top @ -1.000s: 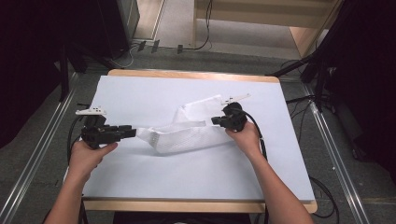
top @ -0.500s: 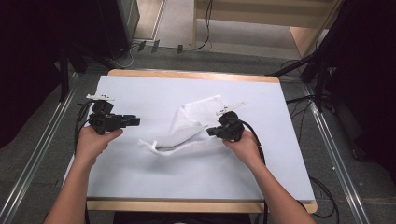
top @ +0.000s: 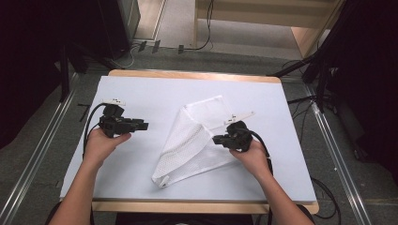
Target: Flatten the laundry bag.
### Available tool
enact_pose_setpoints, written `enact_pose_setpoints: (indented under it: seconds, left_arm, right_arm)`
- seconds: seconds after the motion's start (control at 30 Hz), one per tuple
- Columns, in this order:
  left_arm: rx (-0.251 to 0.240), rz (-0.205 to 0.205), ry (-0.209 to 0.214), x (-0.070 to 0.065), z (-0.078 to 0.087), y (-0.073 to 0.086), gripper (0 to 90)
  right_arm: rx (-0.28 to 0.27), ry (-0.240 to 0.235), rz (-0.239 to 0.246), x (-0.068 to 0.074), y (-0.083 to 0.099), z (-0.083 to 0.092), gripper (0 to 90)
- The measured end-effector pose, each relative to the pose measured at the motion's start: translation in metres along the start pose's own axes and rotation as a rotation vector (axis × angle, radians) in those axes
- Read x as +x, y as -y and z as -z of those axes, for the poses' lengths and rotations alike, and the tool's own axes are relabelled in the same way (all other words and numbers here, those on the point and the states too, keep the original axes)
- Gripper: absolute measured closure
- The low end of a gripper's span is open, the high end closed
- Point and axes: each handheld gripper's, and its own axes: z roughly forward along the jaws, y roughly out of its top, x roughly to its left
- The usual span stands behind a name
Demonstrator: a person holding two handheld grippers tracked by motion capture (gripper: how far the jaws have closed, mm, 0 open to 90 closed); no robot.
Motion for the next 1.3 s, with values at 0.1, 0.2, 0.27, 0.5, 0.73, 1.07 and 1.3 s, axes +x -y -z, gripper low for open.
enact_pose_setpoints:
  seconds: [0.1,0.2,0.27,0.5,0.73,1.07,1.3]
  left_arm:
    - [-0.010,0.006,-0.001,0.002,0.000,0.001,62.2]
    - [-0.013,0.000,-0.005,0.002,0.000,0.002,62.1]
    - [-0.012,-0.001,-0.011,0.002,0.001,0.003,61.9]
    - [-0.035,0.002,-0.027,0.002,0.008,0.006,61.7]
    - [-0.056,0.014,-0.039,0.006,0.014,0.007,62.2]
    - [-0.057,0.021,-0.062,0.008,0.019,0.009,62.2]
    - [-0.053,0.017,-0.070,0.006,0.020,0.011,62.1]
  right_arm:
    - [-0.045,0.007,-0.023,-0.004,-0.002,0.006,80.4]
    - [-0.086,0.010,-0.021,-0.003,-0.005,0.007,73.0]
    - [-0.100,0.018,-0.011,0.000,-0.008,0.006,69.6]
    - [-0.051,0.020,-0.046,0.003,-0.013,-0.020,57.2]
    - [-0.002,-0.012,-0.015,0.017,-0.021,-0.035,89.8]
    - [-0.047,-0.086,0.055,0.045,-0.078,-0.044,89.7]
    - [-0.047,-0.117,0.096,0.056,-0.119,-0.072,89.6]
